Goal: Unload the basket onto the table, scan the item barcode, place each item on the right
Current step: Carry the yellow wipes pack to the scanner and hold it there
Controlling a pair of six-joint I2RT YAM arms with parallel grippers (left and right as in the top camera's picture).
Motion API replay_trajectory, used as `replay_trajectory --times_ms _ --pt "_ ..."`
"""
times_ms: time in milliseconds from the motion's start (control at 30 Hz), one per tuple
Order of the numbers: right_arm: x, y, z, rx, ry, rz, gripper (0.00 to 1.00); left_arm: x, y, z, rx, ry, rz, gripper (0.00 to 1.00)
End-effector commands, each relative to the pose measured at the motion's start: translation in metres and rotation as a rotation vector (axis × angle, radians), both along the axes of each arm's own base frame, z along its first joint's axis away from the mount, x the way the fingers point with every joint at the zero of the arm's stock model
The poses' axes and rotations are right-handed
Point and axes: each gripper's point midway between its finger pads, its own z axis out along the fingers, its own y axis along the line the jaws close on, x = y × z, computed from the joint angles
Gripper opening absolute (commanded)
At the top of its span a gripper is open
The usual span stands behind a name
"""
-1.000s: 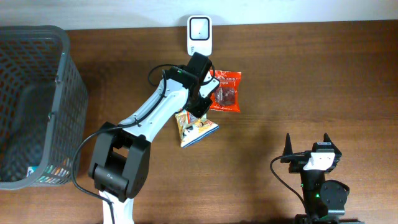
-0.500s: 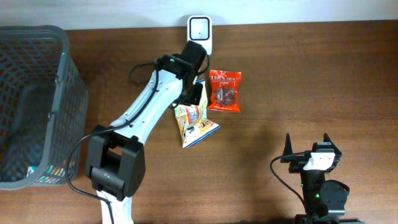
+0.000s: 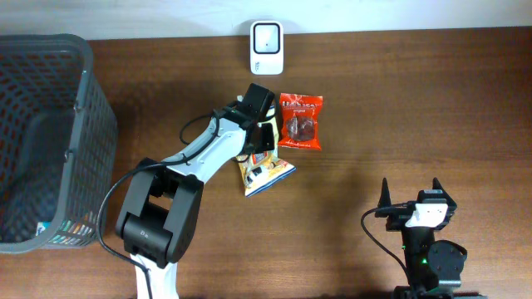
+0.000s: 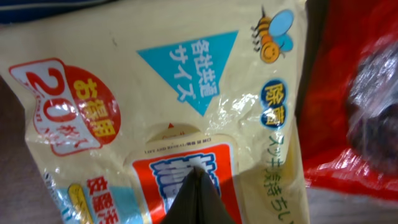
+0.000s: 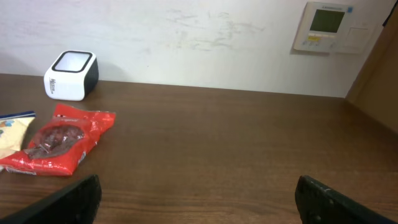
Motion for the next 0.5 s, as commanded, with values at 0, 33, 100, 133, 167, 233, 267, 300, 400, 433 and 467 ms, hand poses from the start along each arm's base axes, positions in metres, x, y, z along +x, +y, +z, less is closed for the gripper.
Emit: replay_trajectory --times_ms 0,33,100,133,167,233,267,300,400,433,467 --pt "0.0 0.001 -0.004 -0.007 0.005 0.001 0.99 -0.004 -0.002 -0.022 -0.001 0.032 0.004 0.0" --pt "0.0 0.001 -0.004 -0.007 0.005 0.001 0.98 -0.005 -0.004 -0.026 -0.006 0.041 -0.007 0.0" --pt "0.0 0.001 -0.003 -0.007 0.005 0.001 0.98 -0.009 -0.017 -0.032 -0.043 0.054 -0.1 0.0" --pt "0.0 0.001 -0.004 -0.007 0.005 0.001 0.98 -0.013 -0.028 -0.033 -0.072 0.055 -0.174 0.0" --pt "0.0 0.001 -0.004 -0.007 0.005 0.001 0.98 -0.016 -0.04 -0.03 -0.106 0.043 -0.265 0.0" --pt "0.0 0.001 -0.004 -0.007 0.005 0.001 0.98 -0.016 -0.047 -0.028 -0.11 0.028 -0.305 0.0" --pt "0.0 0.001 -0.004 -0.007 0.005 0.001 0.98 -0.016 -0.048 -0.027 -0.111 0.025 -0.308 0.0" --pt "0.0 0.001 -0.004 -0.007 0.005 0.001 0.99 -0.016 -0.05 -0.026 -0.112 0.021 -0.322 0.0" --pt "0.0 0.001 -0.004 -0.007 0.005 0.001 0.98 -0.02 -0.066 -0.016 -0.175 0.003 -0.466 0.0" --pt "0.0 0.001 -0.003 -0.007 0.005 0.001 0.99 -0.021 -0.072 -0.011 -0.203 0.001 -0.49 0.0" --pt "0.0 0.001 -0.004 -0.007 0.005 0.001 0.98 -0.02 -0.074 -0.008 -0.212 -0.001 -0.493 0.0"
